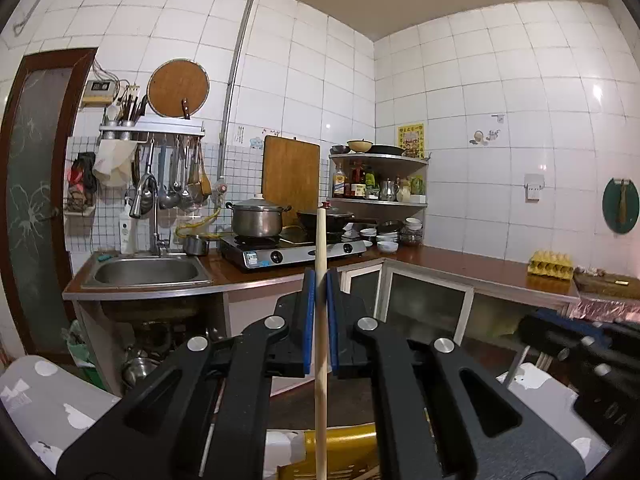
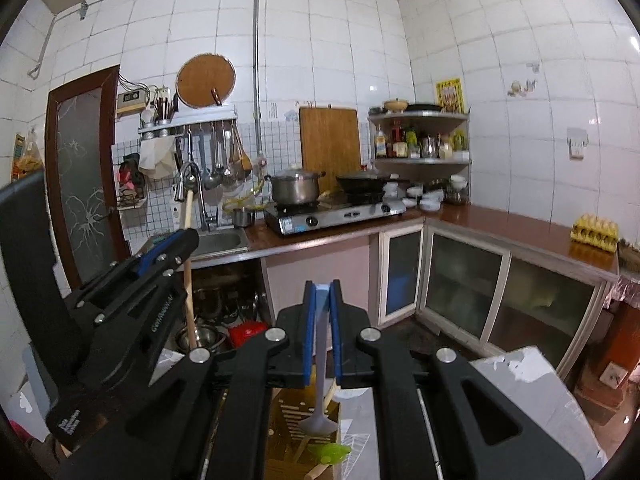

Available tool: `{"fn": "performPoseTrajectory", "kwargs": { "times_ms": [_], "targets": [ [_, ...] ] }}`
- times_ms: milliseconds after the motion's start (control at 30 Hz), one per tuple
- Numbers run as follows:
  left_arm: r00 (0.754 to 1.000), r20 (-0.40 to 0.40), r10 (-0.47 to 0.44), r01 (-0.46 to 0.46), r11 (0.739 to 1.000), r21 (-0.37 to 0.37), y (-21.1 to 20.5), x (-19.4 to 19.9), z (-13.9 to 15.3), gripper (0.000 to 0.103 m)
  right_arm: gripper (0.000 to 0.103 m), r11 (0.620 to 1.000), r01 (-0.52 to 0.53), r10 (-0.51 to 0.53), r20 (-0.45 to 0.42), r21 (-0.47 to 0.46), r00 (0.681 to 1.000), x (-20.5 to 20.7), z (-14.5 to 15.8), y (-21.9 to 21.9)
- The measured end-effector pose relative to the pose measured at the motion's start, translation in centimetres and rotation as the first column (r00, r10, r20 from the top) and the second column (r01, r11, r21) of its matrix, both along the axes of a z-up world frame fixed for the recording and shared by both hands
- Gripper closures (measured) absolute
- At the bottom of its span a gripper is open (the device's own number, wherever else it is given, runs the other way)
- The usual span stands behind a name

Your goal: Organize utensils

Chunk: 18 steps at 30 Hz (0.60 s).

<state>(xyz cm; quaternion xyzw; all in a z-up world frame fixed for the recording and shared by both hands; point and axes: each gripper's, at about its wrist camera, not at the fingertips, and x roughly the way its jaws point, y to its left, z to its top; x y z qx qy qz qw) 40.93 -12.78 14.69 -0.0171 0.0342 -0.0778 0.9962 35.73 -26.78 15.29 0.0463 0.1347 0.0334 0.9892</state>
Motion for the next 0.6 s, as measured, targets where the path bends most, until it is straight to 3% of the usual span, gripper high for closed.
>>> {"fn": "performPoseTrajectory", "kwargs": {
  "times_ms": [200, 333, 400, 467, 533, 567, 600],
  "targets": [
    [1.000, -0.013, 0.002, -0.002, 1.000, 0.019, -0.2, 0.1, -0.1, 0.098, 0.096, 1.000, 0.003, -0.003, -0.062, -0.001, 0.998, 1.1, -1.9, 0.0],
    [0.998, -0.064, -0.011, 0.012, 1.000, 0.013, 0.1, 0.3, -0.1, 0.095, 0.096, 1.000, -0.003, 0.001, -0.108, -0.016, 0.994, 1.8, -2.8, 0.4],
    [0.995, -0.100, -0.024, 0.025, 1.000, 0.009, 0.4, 0.2, 0.0, 0.073, 0.095, 1.000, -0.005, 0.003, -0.127, -0.021, 0.992, 2.0, -3.3, 0.4],
    [0.994, -0.109, -0.020, 0.022, 1.000, 0.013, 1.1, -0.7, 0.2, 0.060, 0.094, 1.000, -0.010, 0.005, -0.165, -0.028, 0.986, 2.2, -3.6, 0.4],
    [0.993, -0.115, -0.012, 0.014, 1.000, 0.019, 2.0, -1.8, 0.6, 0.049, 0.079, 0.999, -0.004, -0.003, -0.187, -0.035, 0.982, 1.9, -3.7, 0.5],
    [0.993, -0.121, -0.010, 0.012, 1.000, 0.020, 2.4, -2.3, 0.8, 0.042, 0.054, 0.999, 0.005, -0.011, -0.178, -0.036, 0.984, 1.3, -3.5, 0.4],
    [0.991, -0.131, -0.011, 0.014, 1.000, 0.017, 3.3, -3.2, 1.1, 0.038, 0.044, 0.999, 0.015, -0.022, -0.166, -0.041, 0.986, 0.8, -3.4, 0.3]
  ]
}}
